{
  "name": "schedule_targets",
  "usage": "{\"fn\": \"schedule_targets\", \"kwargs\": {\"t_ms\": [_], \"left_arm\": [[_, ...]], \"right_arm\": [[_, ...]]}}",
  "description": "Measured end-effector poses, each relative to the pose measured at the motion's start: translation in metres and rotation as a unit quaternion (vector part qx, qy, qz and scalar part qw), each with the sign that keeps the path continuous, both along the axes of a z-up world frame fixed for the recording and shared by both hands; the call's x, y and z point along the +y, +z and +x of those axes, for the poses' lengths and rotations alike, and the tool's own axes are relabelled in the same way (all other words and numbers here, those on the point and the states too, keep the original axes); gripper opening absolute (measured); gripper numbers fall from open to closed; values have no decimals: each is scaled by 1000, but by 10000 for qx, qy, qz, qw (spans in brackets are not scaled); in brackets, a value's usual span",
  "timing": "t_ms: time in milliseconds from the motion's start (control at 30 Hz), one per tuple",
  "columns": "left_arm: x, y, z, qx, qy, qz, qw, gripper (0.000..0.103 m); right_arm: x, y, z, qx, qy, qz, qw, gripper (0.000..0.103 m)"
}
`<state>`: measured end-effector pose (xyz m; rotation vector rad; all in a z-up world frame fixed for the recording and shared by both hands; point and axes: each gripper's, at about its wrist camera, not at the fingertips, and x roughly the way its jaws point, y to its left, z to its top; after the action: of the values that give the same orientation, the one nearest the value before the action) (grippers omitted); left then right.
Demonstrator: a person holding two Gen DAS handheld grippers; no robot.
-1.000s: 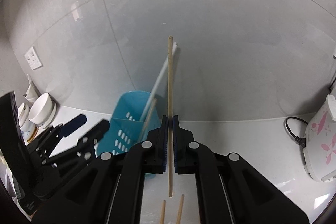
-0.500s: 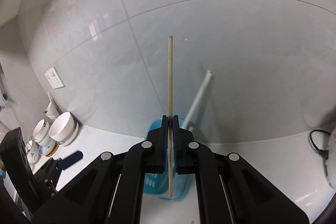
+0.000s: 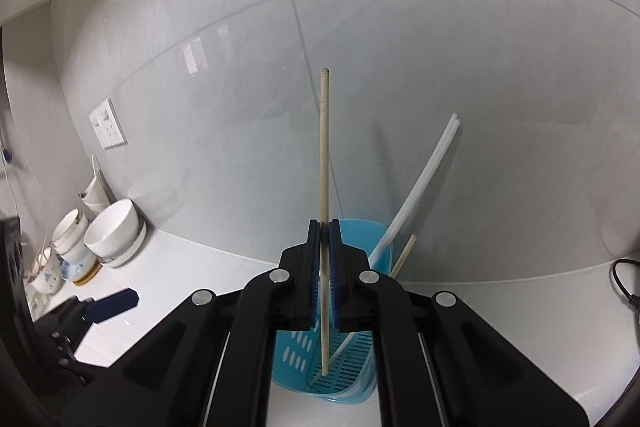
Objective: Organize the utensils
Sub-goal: 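Open the left tool over the holder while the right tool lowers and releases its chopstick, then move both open tools back to the remaining chopsticks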
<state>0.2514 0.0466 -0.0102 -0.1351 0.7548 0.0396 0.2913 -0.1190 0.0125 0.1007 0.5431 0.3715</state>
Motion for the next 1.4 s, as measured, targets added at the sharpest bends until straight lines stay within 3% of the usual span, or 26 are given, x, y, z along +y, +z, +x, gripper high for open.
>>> {"fn": "schedule_targets", "kwargs": {"t_ms": [367, 400, 433, 467, 567, 767, 900, 1200, 1400], "left_arm": [[4, -2, 1, 38, 66, -93, 9999, 97], [6, -2, 1, 33, 72, -108, 9999, 97], [6, -1, 3, 29, 97, -112, 9999, 97], [6, 0, 4, 31, 122, -128, 9998, 97], [9, 3, 1, 3, 169, -182, 9997, 97], [18, 14, -11, -16, 204, -258, 9995, 97], [17, 18, -24, 72, 252, -186, 9995, 97], [21, -8, -63, 687, 446, -91, 9966, 97], [27, -44, -94, 1366, 627, -227, 9884, 97]], "right_arm": [[15, -16, -2, 201, 4, -329, 9993, 7], [15, -15, -4, 190, 19, -382, 9991, 15], [14, -13, -6, 177, -3, -436, 9989, 29], [14, -10, -10, 126, -52, -483, 9987, 35], [10, -2, -20, 85, -93, -538, 9985, 42], [-5, 11, -45, 91, -251, -709, 9971, 72], [-20, 10, -64, 330, -353, -832, 9954, 90], [-47, -27, -108, 1000, -537, -1236, 9858, 95], [-55, -62, -128, 1605, -573, -1451, 9746, 95]]}}
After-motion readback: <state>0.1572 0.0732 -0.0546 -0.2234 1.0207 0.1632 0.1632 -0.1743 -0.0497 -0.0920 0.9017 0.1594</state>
